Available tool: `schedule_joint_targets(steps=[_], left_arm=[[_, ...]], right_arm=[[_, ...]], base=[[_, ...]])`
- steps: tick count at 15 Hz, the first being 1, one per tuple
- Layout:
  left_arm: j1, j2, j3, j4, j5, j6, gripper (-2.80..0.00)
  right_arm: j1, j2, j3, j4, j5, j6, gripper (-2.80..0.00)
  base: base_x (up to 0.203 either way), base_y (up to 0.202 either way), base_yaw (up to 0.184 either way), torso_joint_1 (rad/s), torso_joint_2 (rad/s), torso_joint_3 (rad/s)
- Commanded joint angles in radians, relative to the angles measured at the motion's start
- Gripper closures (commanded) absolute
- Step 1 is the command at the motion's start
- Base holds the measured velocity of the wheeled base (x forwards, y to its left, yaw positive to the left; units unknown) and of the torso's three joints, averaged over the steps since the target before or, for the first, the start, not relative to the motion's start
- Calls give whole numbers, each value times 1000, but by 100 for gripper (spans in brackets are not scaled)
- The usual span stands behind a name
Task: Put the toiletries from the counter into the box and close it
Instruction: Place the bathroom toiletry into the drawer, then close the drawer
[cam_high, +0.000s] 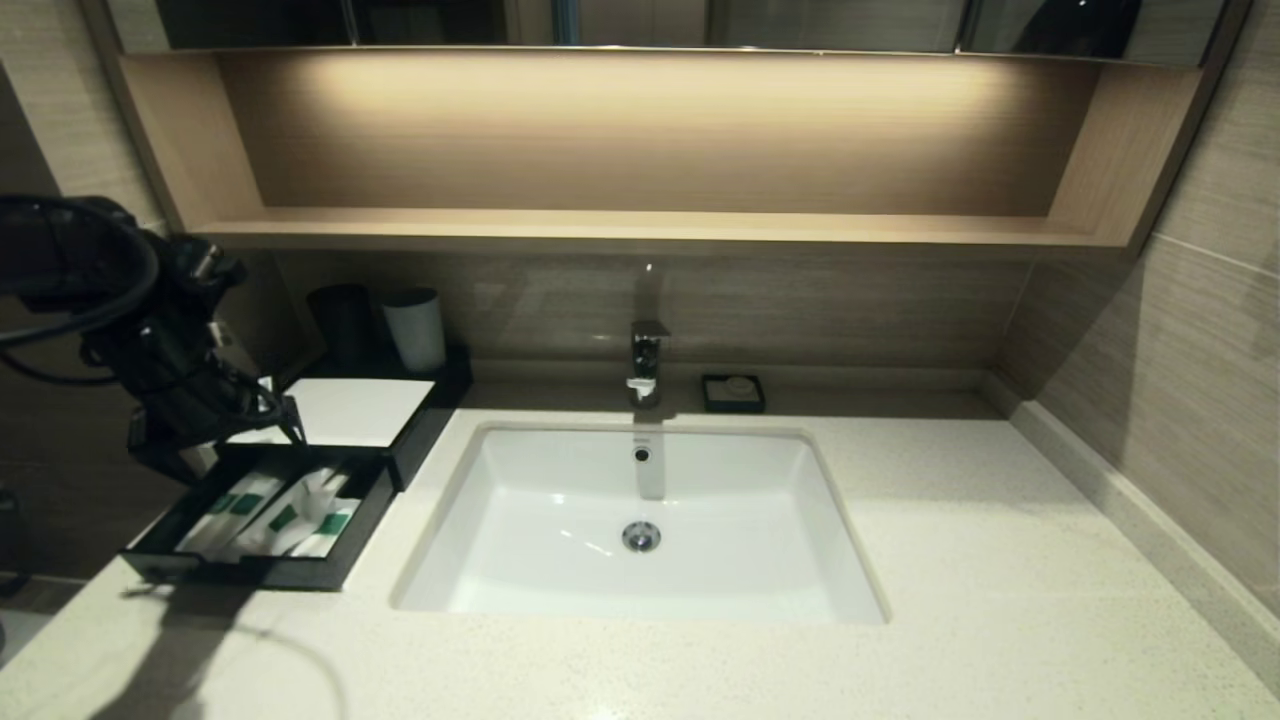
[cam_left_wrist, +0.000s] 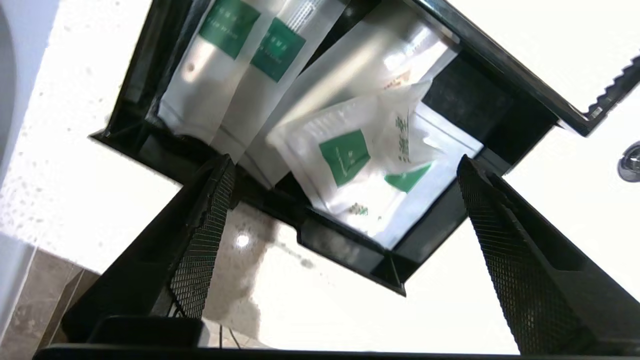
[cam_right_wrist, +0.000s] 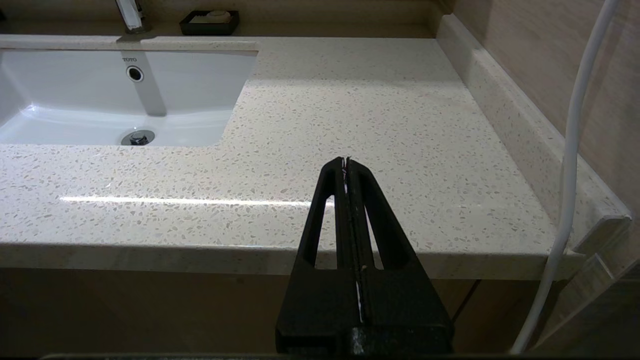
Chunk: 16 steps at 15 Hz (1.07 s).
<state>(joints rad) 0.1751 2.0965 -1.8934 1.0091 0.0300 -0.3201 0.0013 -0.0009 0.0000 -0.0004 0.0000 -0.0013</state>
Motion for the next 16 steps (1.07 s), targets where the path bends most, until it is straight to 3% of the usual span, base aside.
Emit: schedule_joint_targets(steps=[1,9,14,16], left_arm=[[-9,-54,0,11,-2,-8,0],[-132,-32,37,40,1,-42,0],[-132,21,32,28,5,-52,0],[-132,36,33,26,37,-58,0]], right_arm=[[0,1,2,-1,0,0,0],[0,1,2,0,0,0,0],[0,1,2,0,0,0,0],[0,1,2,0,0,0,0]], base=[[0,0,0,0,0,0],[0,0,0,0,0,0],[0,0,0,0,0,0],[0,0,0,0,0,0]])
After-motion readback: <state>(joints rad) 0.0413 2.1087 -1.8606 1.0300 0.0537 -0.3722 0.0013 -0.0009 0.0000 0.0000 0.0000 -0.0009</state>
